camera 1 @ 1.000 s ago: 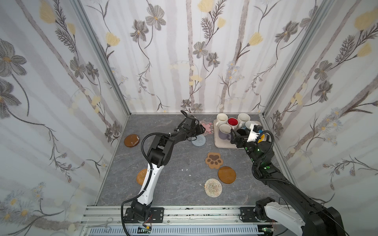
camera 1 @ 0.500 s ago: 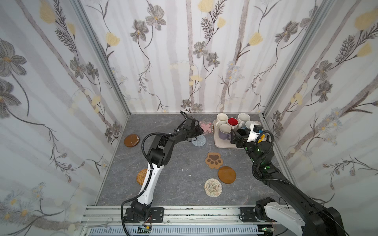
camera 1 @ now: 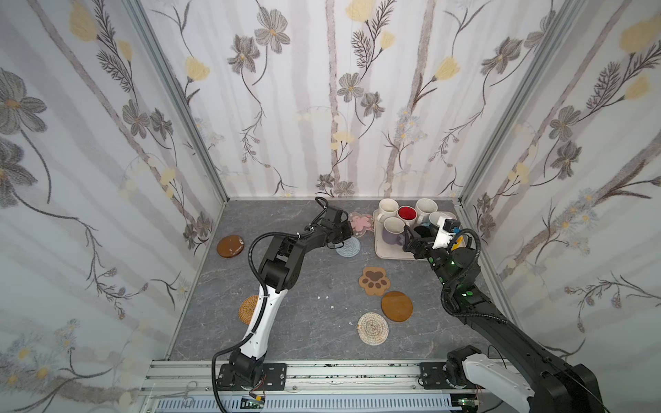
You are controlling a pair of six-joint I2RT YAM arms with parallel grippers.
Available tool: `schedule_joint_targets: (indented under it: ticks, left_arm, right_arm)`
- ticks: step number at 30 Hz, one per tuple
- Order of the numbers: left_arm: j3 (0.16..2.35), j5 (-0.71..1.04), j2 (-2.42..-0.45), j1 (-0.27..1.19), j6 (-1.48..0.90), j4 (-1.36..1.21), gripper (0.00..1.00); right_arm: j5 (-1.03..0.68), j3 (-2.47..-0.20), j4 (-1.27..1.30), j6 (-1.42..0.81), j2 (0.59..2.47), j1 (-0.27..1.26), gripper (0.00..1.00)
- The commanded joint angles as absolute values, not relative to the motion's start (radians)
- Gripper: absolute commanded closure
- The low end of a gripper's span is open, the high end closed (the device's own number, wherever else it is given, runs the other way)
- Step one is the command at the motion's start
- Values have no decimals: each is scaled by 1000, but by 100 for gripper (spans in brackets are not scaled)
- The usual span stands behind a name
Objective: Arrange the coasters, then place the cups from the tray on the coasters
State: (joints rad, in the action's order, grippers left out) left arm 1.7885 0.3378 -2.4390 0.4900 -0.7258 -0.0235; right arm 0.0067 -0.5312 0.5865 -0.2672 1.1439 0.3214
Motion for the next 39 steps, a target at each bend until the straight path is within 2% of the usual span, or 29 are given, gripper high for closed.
schedule_joint_targets:
  ticks: [1, 19, 20, 23, 25, 39]
  left_arm:
    - [1787, 350, -2414, 483, -726, -9, 100]
    - [1739, 342, -2338, 433, -707, -8, 100]
    - [1728, 336, -2335, 438, -710, -8, 97]
    - [1698, 313, -2320, 453, -714, -9, 63]
    - [1686, 311, -2322, 465, -718, -9, 55]
    - [1716, 327, -2391, 491, -774, -27, 49]
  right_arm:
    - [14, -536, 588, -255, 1140, 322, 3]
    - [8, -540, 583, -255, 1143, 322, 2]
    - [6, -540, 582, -255, 1144, 322, 2]
    - [6, -540, 583, -256, 1146, 321, 2]
    - [5, -540, 586, -259, 1149, 322, 2]
    - [5, -538, 586, -259, 1151, 322, 2]
